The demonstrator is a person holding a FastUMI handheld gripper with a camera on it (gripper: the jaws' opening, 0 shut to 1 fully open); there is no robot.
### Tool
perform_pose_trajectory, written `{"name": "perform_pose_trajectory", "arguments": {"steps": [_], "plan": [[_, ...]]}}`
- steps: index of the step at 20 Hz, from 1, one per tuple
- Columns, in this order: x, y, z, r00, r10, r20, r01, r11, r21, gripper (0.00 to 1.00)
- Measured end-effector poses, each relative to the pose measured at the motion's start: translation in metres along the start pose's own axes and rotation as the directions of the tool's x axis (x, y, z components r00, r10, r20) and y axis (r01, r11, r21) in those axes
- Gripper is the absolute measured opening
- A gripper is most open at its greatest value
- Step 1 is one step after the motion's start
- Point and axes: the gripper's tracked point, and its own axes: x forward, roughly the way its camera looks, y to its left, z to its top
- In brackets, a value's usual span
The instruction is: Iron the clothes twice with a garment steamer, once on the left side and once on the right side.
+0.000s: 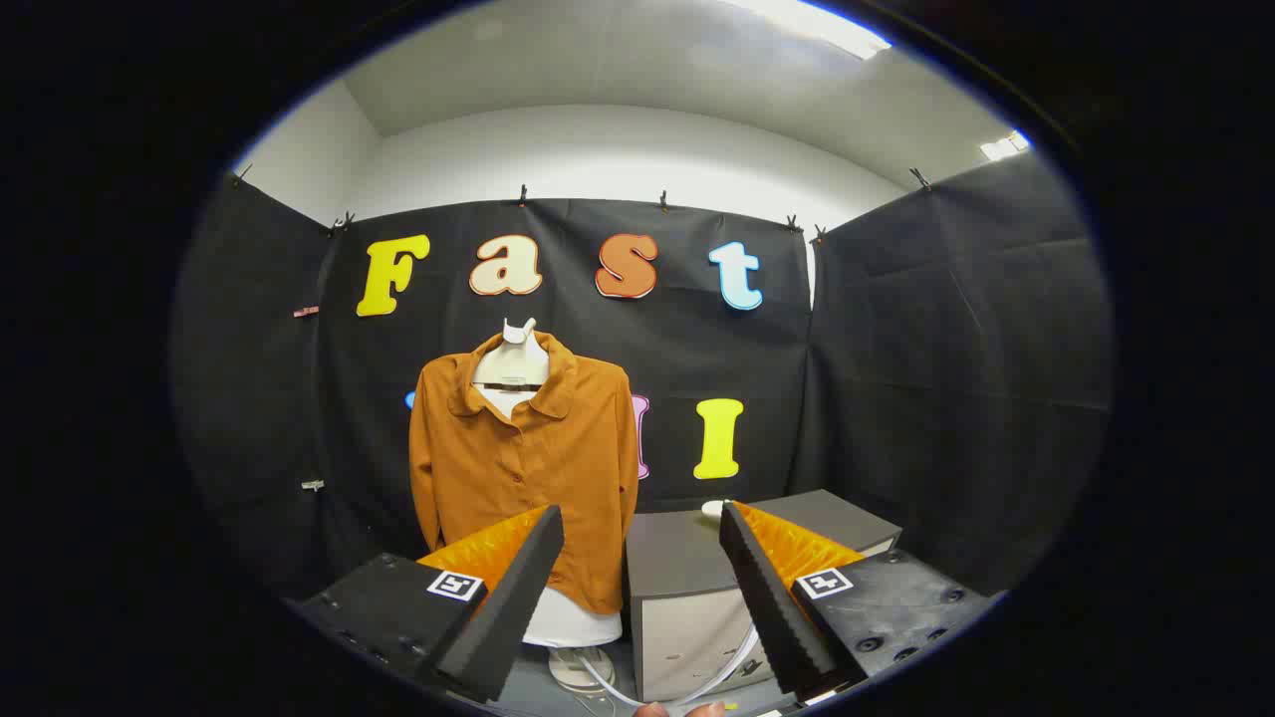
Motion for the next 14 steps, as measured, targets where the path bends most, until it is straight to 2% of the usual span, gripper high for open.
{"name": "perform_pose_trajectory", "arguments": {"steps": [14], "plan": [[-0.0028, -0.0085, 0.0024, 1.0, -0.01, -0.003, 0.01, 1.0, -0.019, 0.98]]}}
